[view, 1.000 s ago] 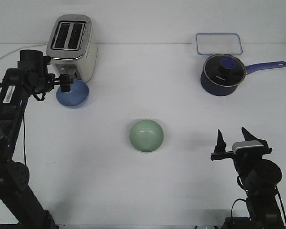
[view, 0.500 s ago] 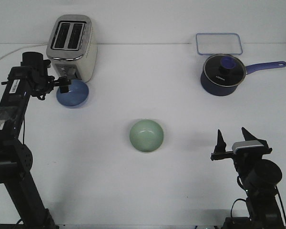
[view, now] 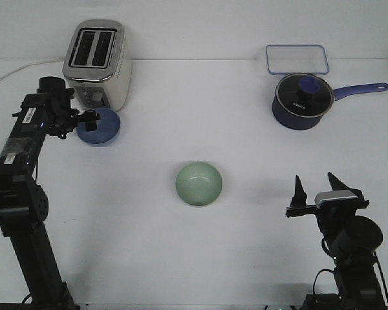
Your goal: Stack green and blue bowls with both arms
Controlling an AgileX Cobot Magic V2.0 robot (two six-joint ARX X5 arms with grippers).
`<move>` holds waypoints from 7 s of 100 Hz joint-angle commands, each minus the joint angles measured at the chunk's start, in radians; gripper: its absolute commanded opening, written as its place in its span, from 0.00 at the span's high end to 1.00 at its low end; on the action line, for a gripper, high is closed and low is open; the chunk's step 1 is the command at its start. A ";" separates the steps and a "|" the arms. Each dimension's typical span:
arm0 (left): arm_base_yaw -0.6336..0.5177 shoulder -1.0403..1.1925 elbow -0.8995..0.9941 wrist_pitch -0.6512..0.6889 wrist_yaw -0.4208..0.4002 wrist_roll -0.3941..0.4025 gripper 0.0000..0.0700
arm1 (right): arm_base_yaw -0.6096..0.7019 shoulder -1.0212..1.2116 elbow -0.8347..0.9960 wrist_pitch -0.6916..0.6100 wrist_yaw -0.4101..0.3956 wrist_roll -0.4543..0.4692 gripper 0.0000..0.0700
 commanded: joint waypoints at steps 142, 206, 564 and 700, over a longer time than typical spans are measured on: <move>-0.061 -0.197 0.024 -0.308 0.238 0.035 0.99 | 0.001 0.005 0.000 0.033 0.004 0.010 0.22; -0.505 -0.201 0.024 -0.283 0.239 0.057 0.99 | 0.001 0.005 0.000 0.032 0.004 0.010 0.22; -0.227 -0.884 -0.512 0.095 0.087 -0.017 0.46 | 0.001 0.004 0.000 0.032 0.004 0.010 0.22; -0.184 -1.541 -1.373 0.766 0.023 -0.056 0.32 | 0.001 0.004 0.000 0.032 0.003 0.010 0.22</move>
